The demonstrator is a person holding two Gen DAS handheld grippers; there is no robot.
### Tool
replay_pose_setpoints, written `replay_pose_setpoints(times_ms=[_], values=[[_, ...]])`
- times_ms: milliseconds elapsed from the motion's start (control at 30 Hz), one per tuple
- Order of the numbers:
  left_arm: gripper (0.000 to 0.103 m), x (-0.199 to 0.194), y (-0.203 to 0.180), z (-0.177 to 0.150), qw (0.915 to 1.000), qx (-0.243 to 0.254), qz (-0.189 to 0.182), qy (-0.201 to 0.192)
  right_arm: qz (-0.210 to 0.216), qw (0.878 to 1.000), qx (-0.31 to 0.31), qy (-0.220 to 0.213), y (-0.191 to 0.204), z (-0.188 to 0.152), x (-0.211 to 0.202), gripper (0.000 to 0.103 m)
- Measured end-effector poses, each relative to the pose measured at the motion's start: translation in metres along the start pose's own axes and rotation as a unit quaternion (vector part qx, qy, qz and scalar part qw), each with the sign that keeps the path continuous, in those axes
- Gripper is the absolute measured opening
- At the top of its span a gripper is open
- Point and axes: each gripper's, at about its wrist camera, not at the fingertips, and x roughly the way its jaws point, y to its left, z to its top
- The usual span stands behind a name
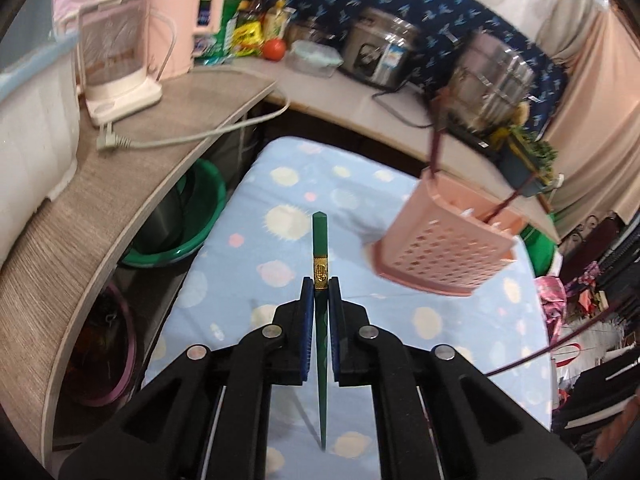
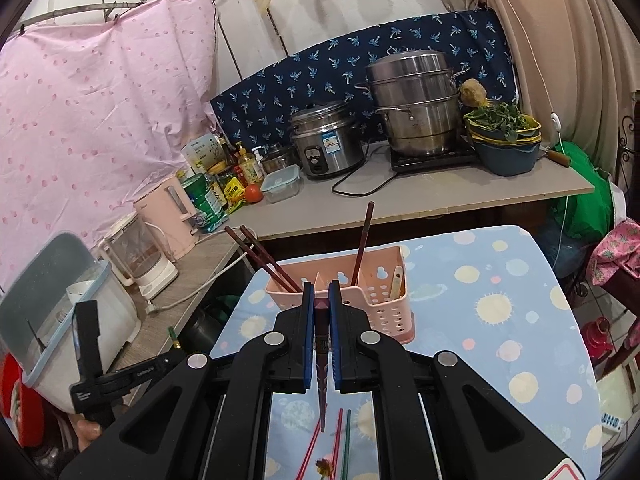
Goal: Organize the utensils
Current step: 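Lower both chopsticks into the pink basket and open both tools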
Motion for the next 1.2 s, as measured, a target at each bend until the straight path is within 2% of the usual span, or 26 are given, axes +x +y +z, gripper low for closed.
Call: replay_pose_setpoints(times_ms=[167, 367, 500, 633, 733, 833, 1033, 1200], values=[[0.007, -0.046, -0.035, 0.017, 0.9974, 0.029, -0.039, -0.054, 0.008, 1.0, 0.004, -0.012, -0.004, 0.01, -0.004, 0.007], [0.007, -0.085, -0.082, 0.056, 0.9873, 0.068, -0.076, -0.122, 0.022, 0.999, 0.001, -0.043, -0.004, 0.048, 0.004, 0.007], [0.007, -0.098, -0.112, 0.086, 0.9787, 0.088, -0.08, -0.168, 0.031, 0.997, -0.002, -0.064, 0.0, 0.081, 0.015, 0.007], [0.007, -0.094, -0.137, 0.116, 0.9726, 0.099, -0.072, -0.198, 0.03, 0.995, -0.008, -0.096, 0.004, 0.11, 0.023, 0.007], [0.007, -0.079, -0.146, 0.131, 0.9721, 0.101, -0.067, -0.201, 0.024, 0.994, -0.01, -0.106, 0.004, 0.123, 0.034, 0.007], [0.007, -0.054, -0.149, 0.135, 0.9738, 0.102, -0.056, -0.196, 0.009, 0.995, -0.011, -0.096, -0.002, 0.124, 0.055, 0.007], [0.007, 0.003, -0.14, 0.123, 0.9826, 0.097, -0.051, -0.15, -0.011, 0.999, 0.004, -0.046, -0.024, 0.1, 0.101, 0.007], [0.008, 0.031, -0.133, 0.11, 0.9868, 0.096, -0.033, -0.126, -0.02, 0.999, 0.006, -0.03, -0.032, 0.087, 0.11, 0.011]])
